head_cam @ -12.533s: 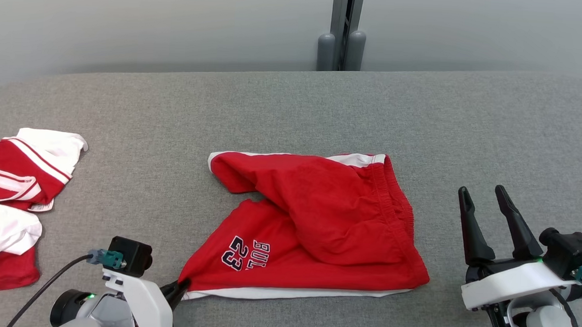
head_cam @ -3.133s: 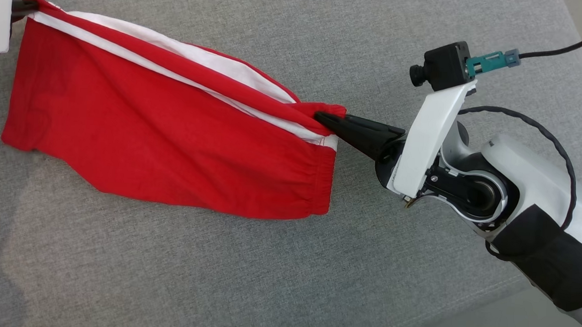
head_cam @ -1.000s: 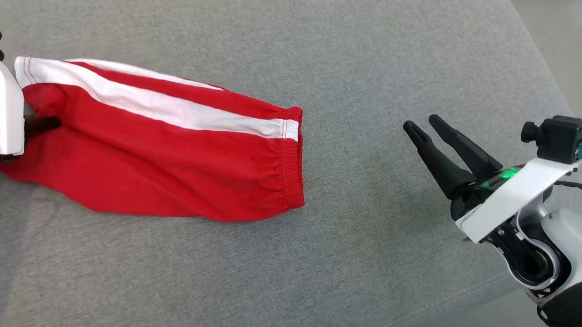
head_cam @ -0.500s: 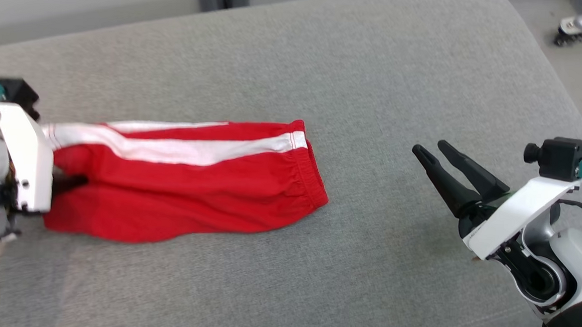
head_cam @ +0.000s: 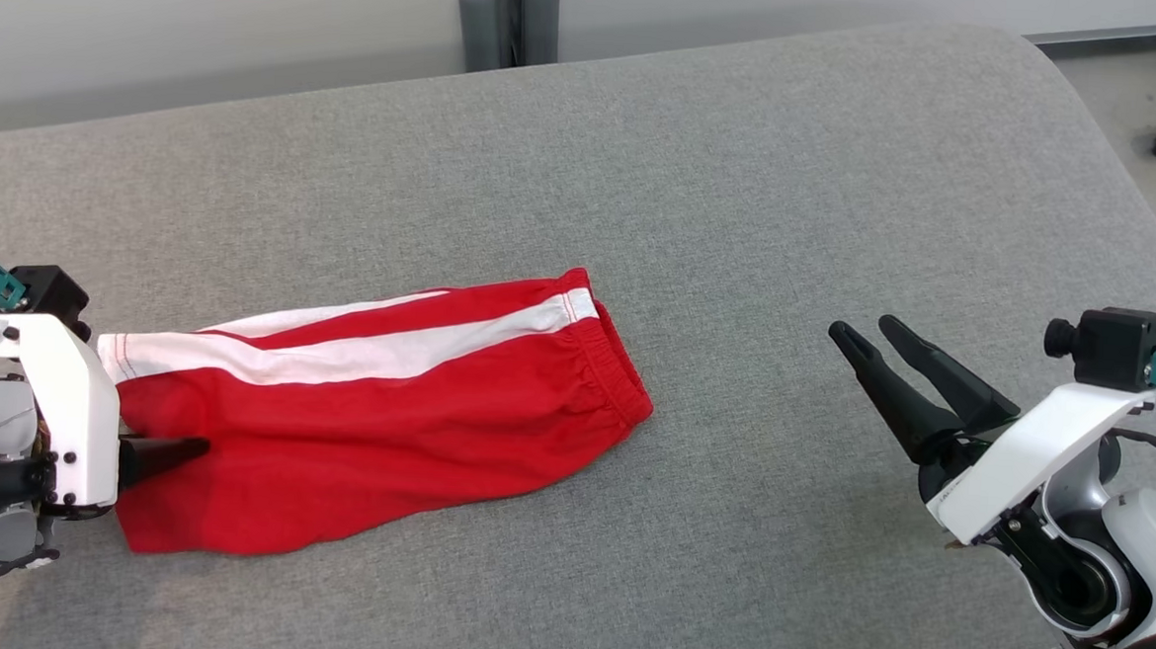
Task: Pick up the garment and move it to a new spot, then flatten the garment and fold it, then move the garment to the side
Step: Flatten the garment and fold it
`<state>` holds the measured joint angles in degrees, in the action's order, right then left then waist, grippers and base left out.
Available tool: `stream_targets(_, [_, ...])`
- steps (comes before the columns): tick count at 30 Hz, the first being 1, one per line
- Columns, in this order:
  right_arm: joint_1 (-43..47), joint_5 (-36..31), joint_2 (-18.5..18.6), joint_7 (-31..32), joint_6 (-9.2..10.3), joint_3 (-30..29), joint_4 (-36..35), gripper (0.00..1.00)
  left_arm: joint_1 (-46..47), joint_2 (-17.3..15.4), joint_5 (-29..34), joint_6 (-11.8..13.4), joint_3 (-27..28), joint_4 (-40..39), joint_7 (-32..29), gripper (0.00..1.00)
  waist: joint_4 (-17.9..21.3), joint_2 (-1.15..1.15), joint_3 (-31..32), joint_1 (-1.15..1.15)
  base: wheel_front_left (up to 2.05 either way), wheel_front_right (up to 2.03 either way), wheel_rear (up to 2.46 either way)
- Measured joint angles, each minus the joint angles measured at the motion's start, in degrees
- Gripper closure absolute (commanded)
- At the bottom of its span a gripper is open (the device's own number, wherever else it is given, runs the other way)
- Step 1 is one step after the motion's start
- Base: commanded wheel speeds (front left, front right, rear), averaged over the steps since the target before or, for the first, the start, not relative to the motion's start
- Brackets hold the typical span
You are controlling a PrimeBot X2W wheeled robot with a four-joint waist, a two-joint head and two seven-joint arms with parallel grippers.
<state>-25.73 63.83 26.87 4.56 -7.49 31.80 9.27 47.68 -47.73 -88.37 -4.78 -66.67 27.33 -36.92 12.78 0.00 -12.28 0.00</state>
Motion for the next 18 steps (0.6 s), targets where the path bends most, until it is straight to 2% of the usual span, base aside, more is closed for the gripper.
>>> stream_targets(4, [1.4,-1.3,-0.8,0.2,0.0,-1.6,-0.3,0.0,-0.4,-0.2,1.1,-0.3,0.6,0.1,3.8,0.0,-0.6,0.0,0.9,0.0,0.0,0.0,0.0])
stream_targets(8, [2.8,-3.3,-1.6,-0.6,0.0,-3.0,-0.7,0.0,-0.3,-1.3,5.3,-0.3,2.1,-1.1,12.7,0.0,-1.4,0.0,2.1,0.0,0.0,0.0,0.0])
stream_targets(11, [3.2,-5.9,-2.2,-2.3,0.0,-4.4,-0.9,0.0,-0.7,-1.3,7.6,1.7,4.0,-2.4,21.2,0.0,-2.1,0.0,3.0,0.0,0.0,0.0,0.0])
stream_targets(12, [3.2,-5.9,-2.2,-2.3,0.0,-4.4,-0.9,0.0,-0.7,-1.3,7.6,1.7,4.0,-2.4,21.2,0.0,-2.1,0.0,3.0,0.0,0.0,0.0,0.0])
stream_targets(13, [3.3,-8.4,-3.0,-4.3,0.0,-5.2,-1.0,0.0,-2.0,-1.2,8.6,3.4,5.3,-3.5,27.0,0.0,-2.6,0.0,3.5,0.0,0.0,0.0,0.0])
stream_targets(14, [3.5,-9.6,-3.3,-5.2,0.0,-5.6,-1.0,0.0,-2.9,-1.2,9.4,4.4,5.8,-4.1,29.9,0.0,-2.8,0.0,3.7,0.0,0.0,0.0,0.0])
stream_targets(15, [3.5,-9.6,-3.3,-5.2,0.0,-5.6,-1.0,0.0,-2.9,-1.2,9.4,4.4,5.8,-4.1,29.9,0.0,-2.8,0.0,3.7,0.0,0.0,0.0,0.0])
stream_targets(18, [4.2,-12.9,-4.8,-8.5,0.0,-7.0,-0.5,0.0,-5.5,-0.8,11.1,7.7,7.3,-6.1,38.4,0.0,-3.4,0.0,4.4,0.0,0.0,0.0,0.0])
